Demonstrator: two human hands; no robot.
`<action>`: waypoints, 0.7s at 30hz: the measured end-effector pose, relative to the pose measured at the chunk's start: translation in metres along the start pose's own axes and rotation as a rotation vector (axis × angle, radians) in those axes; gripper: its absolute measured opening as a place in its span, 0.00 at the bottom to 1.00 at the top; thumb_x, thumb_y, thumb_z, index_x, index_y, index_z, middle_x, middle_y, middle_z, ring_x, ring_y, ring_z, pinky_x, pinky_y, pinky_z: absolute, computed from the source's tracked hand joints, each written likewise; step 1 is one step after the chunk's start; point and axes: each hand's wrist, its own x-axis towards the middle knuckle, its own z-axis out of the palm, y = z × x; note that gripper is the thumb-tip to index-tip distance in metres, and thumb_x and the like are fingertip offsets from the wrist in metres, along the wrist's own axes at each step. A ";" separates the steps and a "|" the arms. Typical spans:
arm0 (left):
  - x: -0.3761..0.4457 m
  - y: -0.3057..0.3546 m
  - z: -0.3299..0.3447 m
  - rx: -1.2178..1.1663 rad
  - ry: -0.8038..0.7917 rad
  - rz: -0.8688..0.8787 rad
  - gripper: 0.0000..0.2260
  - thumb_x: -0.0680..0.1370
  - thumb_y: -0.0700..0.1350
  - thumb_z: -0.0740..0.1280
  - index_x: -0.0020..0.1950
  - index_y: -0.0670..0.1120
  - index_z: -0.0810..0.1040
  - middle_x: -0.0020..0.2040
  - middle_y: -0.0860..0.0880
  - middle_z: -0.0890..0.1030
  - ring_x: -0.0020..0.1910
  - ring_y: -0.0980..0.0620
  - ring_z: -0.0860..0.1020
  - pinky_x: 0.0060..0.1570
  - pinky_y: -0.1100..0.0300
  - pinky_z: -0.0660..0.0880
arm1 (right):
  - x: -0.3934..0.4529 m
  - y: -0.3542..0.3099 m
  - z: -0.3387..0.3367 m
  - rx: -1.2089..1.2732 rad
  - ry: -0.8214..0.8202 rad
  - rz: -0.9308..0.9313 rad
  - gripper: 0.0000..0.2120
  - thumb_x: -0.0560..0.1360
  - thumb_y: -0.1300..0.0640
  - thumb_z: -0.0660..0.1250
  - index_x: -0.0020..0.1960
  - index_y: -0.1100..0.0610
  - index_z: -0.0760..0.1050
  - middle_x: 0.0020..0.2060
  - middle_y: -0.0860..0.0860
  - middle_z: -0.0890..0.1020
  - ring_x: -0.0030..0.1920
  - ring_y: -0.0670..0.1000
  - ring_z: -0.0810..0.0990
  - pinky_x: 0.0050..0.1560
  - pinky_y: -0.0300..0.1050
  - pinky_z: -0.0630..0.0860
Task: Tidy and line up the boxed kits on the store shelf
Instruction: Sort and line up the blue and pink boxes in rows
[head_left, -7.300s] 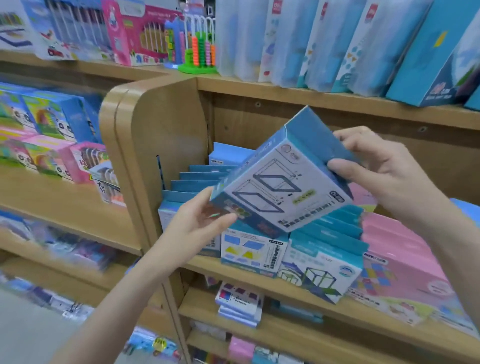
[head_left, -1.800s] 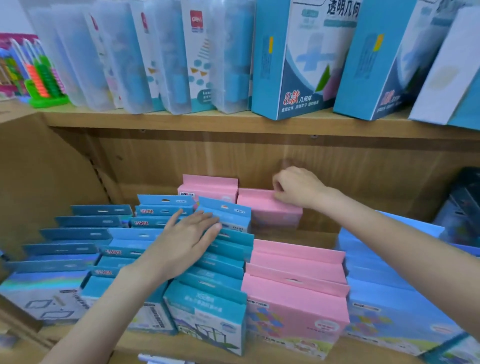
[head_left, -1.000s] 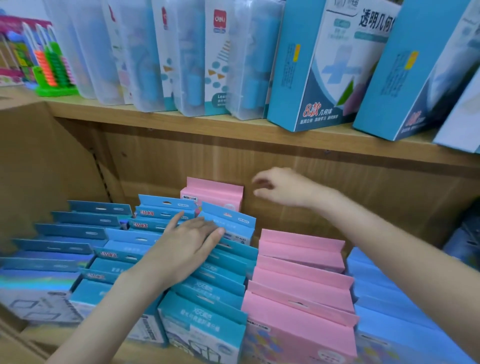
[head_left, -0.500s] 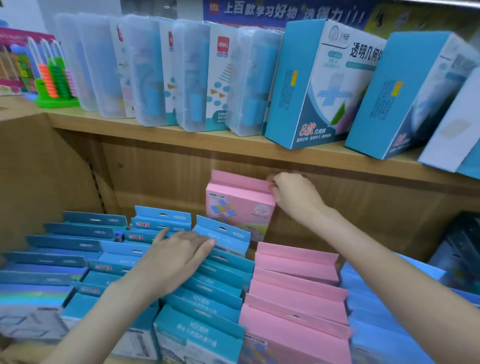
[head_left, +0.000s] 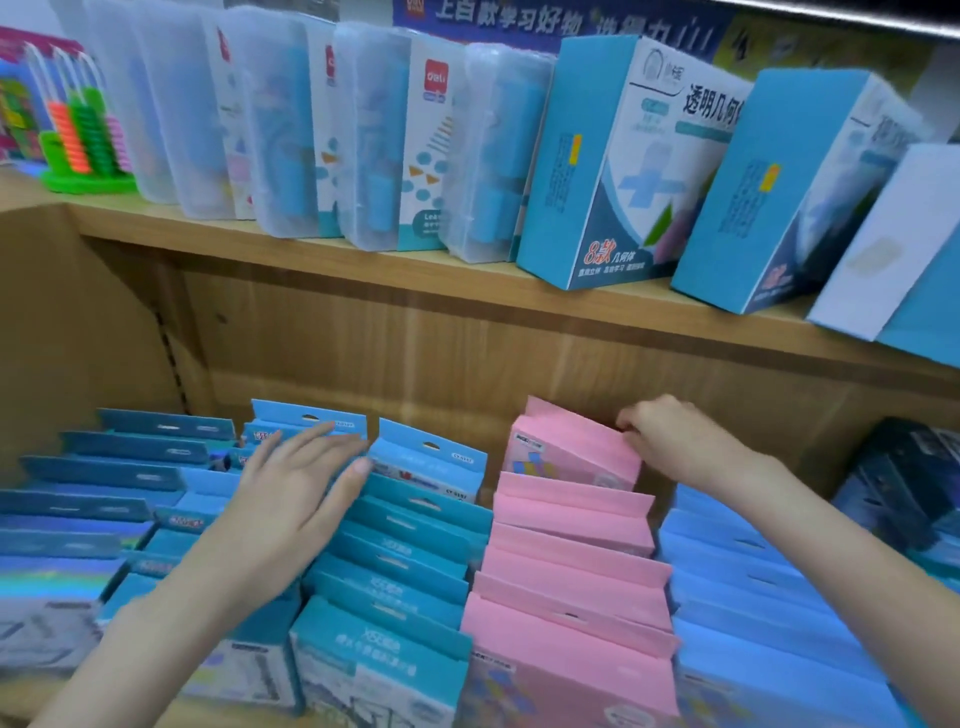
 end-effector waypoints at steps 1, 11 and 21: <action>-0.006 0.000 -0.002 0.004 -0.014 0.014 0.38 0.72 0.71 0.34 0.66 0.55 0.72 0.64 0.65 0.68 0.68 0.66 0.56 0.71 0.55 0.46 | 0.003 -0.007 -0.006 -0.042 0.047 -0.029 0.10 0.77 0.55 0.61 0.54 0.58 0.76 0.50 0.56 0.80 0.52 0.58 0.79 0.51 0.53 0.76; -0.032 0.000 0.001 0.003 -0.058 0.094 0.33 0.75 0.69 0.37 0.62 0.58 0.75 0.60 0.65 0.73 0.67 0.61 0.64 0.69 0.54 0.49 | 0.052 -0.122 0.007 0.377 -0.039 -0.285 0.10 0.75 0.60 0.64 0.54 0.57 0.79 0.52 0.53 0.82 0.54 0.53 0.78 0.53 0.45 0.73; -0.030 0.004 0.004 0.009 0.059 0.142 0.28 0.79 0.63 0.41 0.55 0.56 0.79 0.53 0.65 0.76 0.59 0.65 0.66 0.64 0.61 0.50 | 0.009 -0.075 -0.036 0.686 0.506 -0.076 0.07 0.78 0.59 0.60 0.53 0.54 0.75 0.46 0.51 0.81 0.44 0.51 0.80 0.44 0.51 0.77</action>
